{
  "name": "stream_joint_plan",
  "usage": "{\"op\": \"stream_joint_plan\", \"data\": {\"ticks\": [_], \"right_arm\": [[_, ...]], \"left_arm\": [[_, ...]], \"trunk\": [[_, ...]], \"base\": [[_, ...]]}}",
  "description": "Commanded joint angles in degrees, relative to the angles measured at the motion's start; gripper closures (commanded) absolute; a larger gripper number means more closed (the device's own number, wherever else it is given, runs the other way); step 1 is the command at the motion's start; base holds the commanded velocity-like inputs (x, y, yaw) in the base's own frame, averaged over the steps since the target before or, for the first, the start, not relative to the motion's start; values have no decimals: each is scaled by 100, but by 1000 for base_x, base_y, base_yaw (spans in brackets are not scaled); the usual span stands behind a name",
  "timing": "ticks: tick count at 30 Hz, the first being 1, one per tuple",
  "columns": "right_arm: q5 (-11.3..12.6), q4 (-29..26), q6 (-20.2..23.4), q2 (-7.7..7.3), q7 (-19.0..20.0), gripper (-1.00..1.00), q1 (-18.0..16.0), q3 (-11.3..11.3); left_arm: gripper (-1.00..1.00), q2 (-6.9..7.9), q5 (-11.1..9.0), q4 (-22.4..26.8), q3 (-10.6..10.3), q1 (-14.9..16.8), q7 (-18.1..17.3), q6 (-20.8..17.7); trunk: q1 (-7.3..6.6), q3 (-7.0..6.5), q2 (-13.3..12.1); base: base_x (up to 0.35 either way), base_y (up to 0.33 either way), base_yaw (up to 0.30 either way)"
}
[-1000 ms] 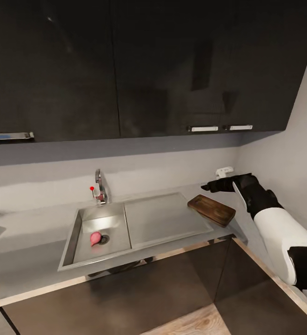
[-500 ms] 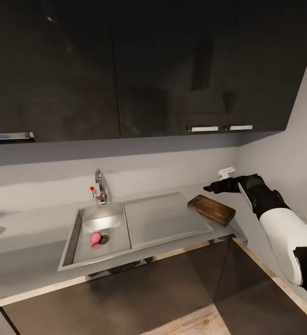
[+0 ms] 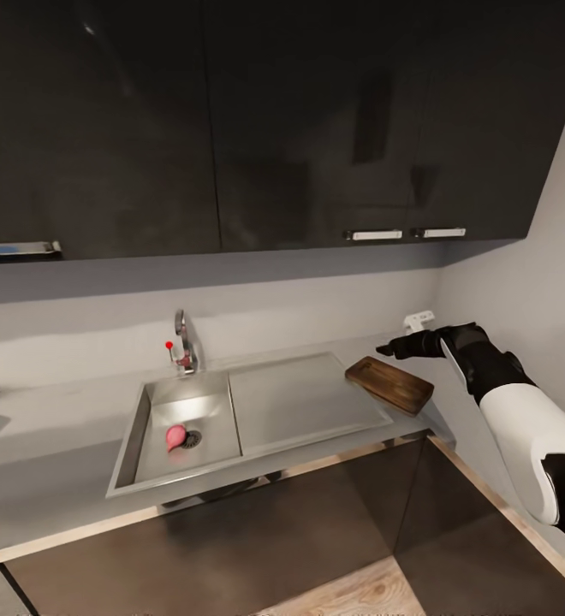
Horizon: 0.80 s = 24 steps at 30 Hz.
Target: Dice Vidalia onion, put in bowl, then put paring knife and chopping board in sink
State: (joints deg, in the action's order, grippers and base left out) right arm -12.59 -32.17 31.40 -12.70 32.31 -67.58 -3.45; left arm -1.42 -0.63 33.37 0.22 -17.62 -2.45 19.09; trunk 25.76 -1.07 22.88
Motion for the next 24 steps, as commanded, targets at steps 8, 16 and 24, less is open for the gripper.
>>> {"op": "stream_joint_plan", "data": {"ticks": [8, 16, 24], "right_arm": [[-61, 610, -810, -16, -54, -100, 8, -4], [-44, 1163, -1695, -58, -394, -100, 8, 3], [-34, 1219, -1766, -66, -426, -100, 8, 10]], "left_arm": [[-100, 1, -2, -343, 4, 3, -27, 14], [-100, 0, 1, -375, 4, 4, -19, 15], [-100, 0, -1, -390, 4, 4, -19, 16]], "trunk": [[2, 75, 4], [2, 150, 4], [2, 226, 4]], "base": [[0, 0, 0], [0, 0, 0], [0, 0, 0]]}}
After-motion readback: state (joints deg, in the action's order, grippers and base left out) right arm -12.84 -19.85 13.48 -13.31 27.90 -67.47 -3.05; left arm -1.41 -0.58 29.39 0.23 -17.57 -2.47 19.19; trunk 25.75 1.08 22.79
